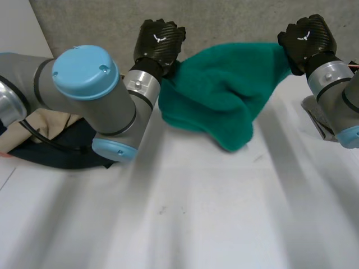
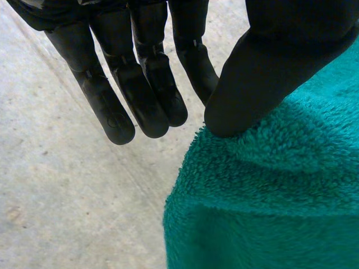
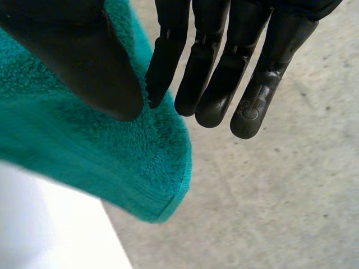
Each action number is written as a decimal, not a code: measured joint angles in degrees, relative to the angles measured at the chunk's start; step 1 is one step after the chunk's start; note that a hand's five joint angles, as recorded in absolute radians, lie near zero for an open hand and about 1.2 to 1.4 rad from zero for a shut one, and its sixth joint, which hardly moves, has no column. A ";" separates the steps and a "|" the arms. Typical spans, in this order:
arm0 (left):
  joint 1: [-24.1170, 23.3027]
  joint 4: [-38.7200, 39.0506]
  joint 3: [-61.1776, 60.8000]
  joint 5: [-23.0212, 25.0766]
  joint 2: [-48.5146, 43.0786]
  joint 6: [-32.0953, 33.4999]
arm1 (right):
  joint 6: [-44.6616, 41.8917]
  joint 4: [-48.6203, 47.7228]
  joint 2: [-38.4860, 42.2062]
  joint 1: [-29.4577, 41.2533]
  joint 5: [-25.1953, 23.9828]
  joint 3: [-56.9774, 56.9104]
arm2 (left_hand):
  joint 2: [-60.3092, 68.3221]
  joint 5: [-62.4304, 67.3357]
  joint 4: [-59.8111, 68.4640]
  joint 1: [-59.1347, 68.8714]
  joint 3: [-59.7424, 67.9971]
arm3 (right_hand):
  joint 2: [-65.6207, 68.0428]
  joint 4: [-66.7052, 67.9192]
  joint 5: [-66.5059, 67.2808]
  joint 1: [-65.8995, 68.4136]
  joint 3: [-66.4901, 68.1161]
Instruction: Fold the laundry.
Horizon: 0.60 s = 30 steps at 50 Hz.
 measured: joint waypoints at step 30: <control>-8.28 -14.26 -39.12 -6.26 21.50 2.40 | -2.73 32.17 -3.40 -1.16 -6.95 20.71 | -34.59 -31.54 -34.40 -34.33 -33.91 | 0.00 0.01 0.00 0.00 0.00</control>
